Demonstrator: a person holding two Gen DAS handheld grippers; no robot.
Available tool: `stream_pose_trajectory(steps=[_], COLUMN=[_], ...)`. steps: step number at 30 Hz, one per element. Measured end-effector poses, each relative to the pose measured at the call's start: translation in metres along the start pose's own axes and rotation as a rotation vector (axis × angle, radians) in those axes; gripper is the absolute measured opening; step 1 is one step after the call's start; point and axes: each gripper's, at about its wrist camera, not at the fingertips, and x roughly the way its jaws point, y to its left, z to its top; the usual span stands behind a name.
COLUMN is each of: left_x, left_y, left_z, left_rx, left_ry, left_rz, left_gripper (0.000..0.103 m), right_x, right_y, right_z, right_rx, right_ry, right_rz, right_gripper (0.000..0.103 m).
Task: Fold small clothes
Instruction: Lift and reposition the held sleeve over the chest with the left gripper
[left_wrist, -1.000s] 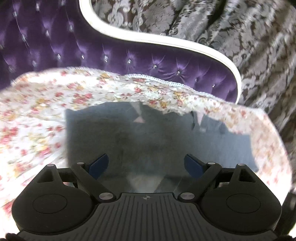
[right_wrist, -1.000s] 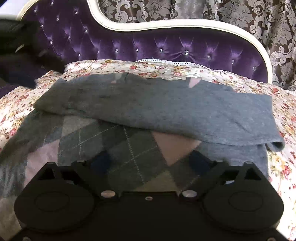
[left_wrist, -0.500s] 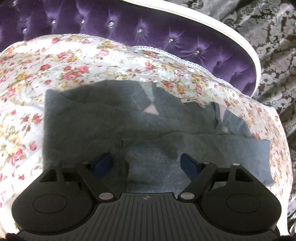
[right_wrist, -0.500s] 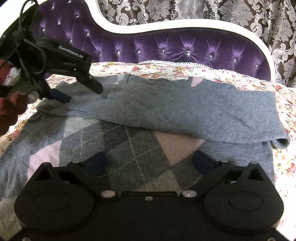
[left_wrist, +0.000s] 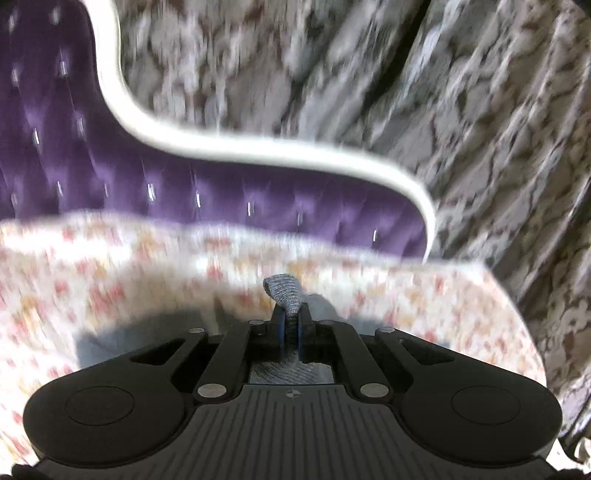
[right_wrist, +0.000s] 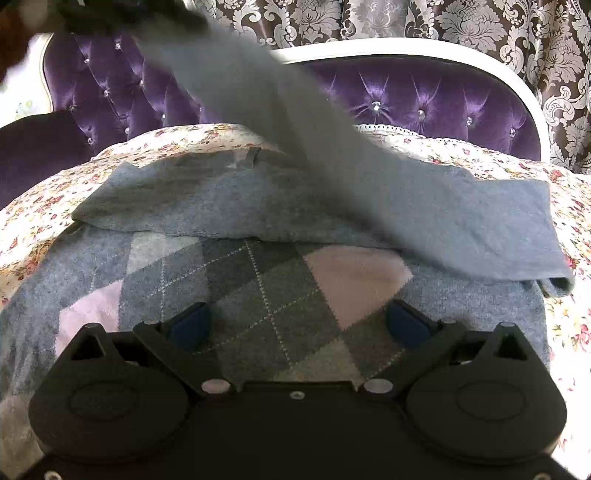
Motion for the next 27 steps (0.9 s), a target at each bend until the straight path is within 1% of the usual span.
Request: stream_pose_trajectory(steps=[2,4,5,6,7,10,12,14,17,19,20,22,24,25,26,27], left_x=[-0.011,-0.013,-0.009,-0.003,0.004,0.028,0.036,0.042,0.041,0.036,0.034,0.031,0.030,0.031,0.032,0.034], left_y=[0.009,0.029,0.040,0.053,0.064,0.089,0.100,0.107,0.111,0.110,0.109,0.108,0.106,0.106,0.106,0.106], left_z=[0.003,-0.002,-0.006,-0.011,-0.017,-0.036,-0.046,-0.054,-0.062,-0.064,-0.063,-0.062,-0.061,-0.060,-0.059,-0.058], left_rx=[0.015,0.006,-0.001,-0.013,-0.024,-0.047,-0.065,-0.079,-0.093,-0.092,-0.088,-0.082,-0.077,-0.075,-0.074,-0.076], left_ry=[-0.035,-0.040,-0.030,-0.002,0.026,0.109,0.136,0.159,0.157,0.150,0.144,0.134,0.133,0.134,0.135,0.135], left_rz=[0.042,0.129,0.167,0.203,0.224,0.271,0.280,0.263,0.254,0.240,0.236,0.220,0.209,0.206,0.204,0.202], left_gripper=[0.006,0.006,0.006,0.006,0.006,0.006,0.006,0.007,0.008,0.008,0.008,0.008,0.008,0.008,0.008,0.008], right_x=[0.000,0.000,0.000,-0.001,-0.001,-0.001,-0.001,-0.001,-0.003,-0.009,-0.014,-0.032,-0.049,-0.056,-0.059,-0.059], right_y=[0.000,0.000,0.000,0.001,0.001,0.000,0.001,0.001,-0.001,-0.006,-0.011,-0.021,-0.034,-0.045,-0.055,-0.067], right_z=[0.000,0.000,0.000,0.000,0.000,0.000,0.000,0.000,0.002,0.007,0.010,0.018,0.027,0.033,0.038,0.044], right_rx=[-0.001,-0.002,-0.002,-0.002,-0.003,-0.004,-0.004,-0.004,0.007,0.034,0.047,0.061,0.057,0.061,0.067,0.074], right_ry=[0.001,0.002,0.002,0.003,0.003,0.004,0.004,0.004,0.004,-0.003,-0.014,-0.065,-0.127,-0.153,-0.168,-0.174], right_rz=[-0.002,-0.002,-0.003,-0.003,-0.003,-0.005,-0.005,-0.005,0.004,0.023,0.038,0.056,0.042,0.022,-0.002,-0.033], right_gripper=[0.103,0.103,0.103,0.103,0.103,0.103,0.103,0.103,0.102,0.095,0.086,0.085,0.085,0.083,0.077,0.076])
